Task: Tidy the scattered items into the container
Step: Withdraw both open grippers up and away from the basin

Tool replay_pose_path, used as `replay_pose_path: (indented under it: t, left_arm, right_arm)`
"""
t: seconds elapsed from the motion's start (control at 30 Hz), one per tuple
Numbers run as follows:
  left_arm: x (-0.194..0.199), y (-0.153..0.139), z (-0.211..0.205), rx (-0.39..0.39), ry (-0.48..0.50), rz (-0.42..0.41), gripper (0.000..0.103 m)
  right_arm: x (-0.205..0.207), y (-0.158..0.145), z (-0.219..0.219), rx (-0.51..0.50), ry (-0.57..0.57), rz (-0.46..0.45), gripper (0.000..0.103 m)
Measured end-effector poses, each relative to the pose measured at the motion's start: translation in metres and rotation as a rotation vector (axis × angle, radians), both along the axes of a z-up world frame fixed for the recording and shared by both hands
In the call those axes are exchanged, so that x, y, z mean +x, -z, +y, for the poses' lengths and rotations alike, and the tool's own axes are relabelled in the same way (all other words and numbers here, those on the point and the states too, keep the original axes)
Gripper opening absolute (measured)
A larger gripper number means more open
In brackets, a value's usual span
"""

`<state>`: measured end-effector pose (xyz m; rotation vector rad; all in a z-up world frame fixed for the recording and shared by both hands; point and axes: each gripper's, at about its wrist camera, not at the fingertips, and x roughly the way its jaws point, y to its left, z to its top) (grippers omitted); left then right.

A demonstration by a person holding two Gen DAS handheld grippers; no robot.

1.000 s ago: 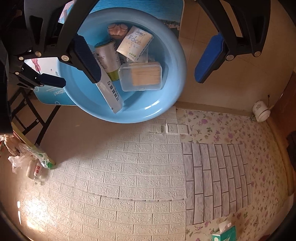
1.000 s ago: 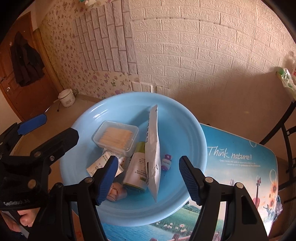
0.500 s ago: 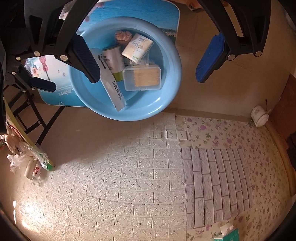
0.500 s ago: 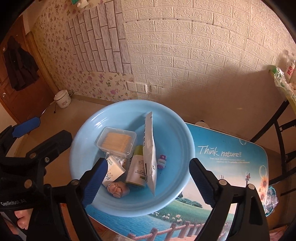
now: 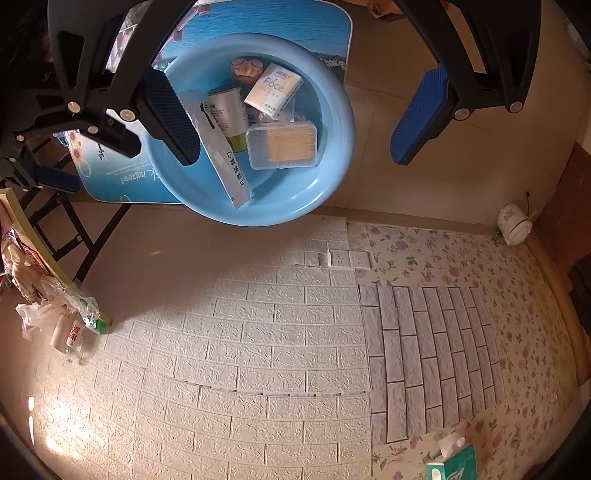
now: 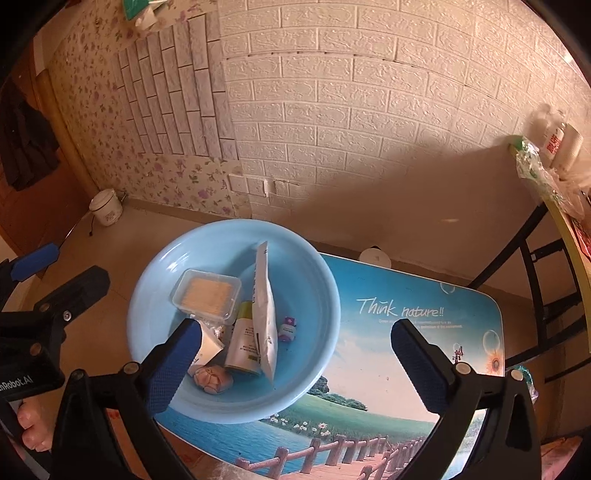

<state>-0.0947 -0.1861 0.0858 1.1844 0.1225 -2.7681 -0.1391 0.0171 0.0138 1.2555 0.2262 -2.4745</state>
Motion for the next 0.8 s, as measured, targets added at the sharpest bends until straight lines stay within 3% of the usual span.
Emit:
replay_pose_path:
  t: [0.53,0.8]
  left_arm:
    - [-0.001,0.004,0.010,-0.008,-0.011,-0.023,0.103]
    - [-0.007,0.006,0.035,-0.006,0.037,-0.026,0.103]
  right_arm:
    - [0.004,-0.008,0.012,-0.023,0.019,0.016,0.103]
    - [0.003,-0.010,0.035,-0.015,0.070,0.012,0.103]
